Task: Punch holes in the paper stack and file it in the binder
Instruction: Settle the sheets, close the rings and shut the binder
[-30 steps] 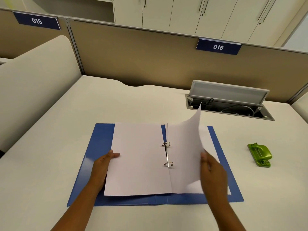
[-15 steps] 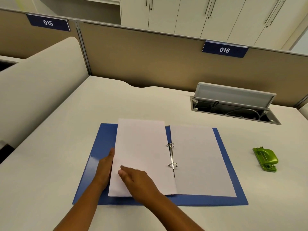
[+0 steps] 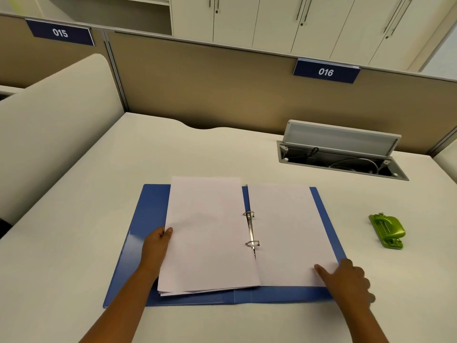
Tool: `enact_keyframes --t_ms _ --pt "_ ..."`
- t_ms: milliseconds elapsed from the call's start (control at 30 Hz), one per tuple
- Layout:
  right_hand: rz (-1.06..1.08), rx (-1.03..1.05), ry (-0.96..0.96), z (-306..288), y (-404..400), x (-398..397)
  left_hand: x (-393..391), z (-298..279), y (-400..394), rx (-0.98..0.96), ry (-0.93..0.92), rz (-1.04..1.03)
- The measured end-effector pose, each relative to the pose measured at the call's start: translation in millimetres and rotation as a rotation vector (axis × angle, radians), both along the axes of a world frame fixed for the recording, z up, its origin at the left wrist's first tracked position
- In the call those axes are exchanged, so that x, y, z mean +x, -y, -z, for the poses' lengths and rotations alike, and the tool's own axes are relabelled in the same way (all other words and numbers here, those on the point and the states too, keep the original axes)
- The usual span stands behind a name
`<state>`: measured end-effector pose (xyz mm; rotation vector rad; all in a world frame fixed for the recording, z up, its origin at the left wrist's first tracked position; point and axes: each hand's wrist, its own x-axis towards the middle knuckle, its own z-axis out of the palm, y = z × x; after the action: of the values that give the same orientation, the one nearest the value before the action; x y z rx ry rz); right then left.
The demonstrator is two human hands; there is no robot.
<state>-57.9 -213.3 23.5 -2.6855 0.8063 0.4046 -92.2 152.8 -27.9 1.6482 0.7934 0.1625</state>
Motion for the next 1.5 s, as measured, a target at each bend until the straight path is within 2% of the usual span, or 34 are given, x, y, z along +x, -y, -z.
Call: enact_keyframes --t_ms 133,267,400,533,700,867,967,1100,1333,1433,1500 --pt "0.054 -0.058 -0.035 11 7 0 3 3 -6 -0.031 -0.039 0.034" --pt "0.066 -0.028 -0.044 16 12 7 3 2 -10 -0.076 -0.061 0.05" --pt "-0.009 0.055 -0.081 20 20 14 1 2 -9 -0.097 -0.052 0.036" --pt "-0.025 0.295 0.122 -2 14 11 -1 1 -9 -0.091 -0.063 0.033" --pt "-0.014 0.403 0.31 -45 -15 7 -1 1 -9 -0.058 -0.055 0.043" --pt "-0.261 0.592 0.54 -82 -71 -10 -2 -8 -4 -0.093 0.021 -0.034" --pt "-0.389 0.681 0.571 -88 -105 -19 -2 -8 -4 -0.125 0.002 -0.05" --pt "-0.547 0.711 0.509 -74 -147 -33 -1 -7 -4 -0.208 -0.06 -0.064" --pt "-0.7 0.617 0.194 -32 -211 -59 0 -14 -3 -0.285 -0.085 -0.115" --pt "-0.768 0.579 0.093 -24 -224 -65 0 -17 1 -0.267 -0.05 -0.095" --pt "-0.826 0.64 -0.01 -20 -227 -67 -3 -18 2 -0.201 -0.02 -0.045"
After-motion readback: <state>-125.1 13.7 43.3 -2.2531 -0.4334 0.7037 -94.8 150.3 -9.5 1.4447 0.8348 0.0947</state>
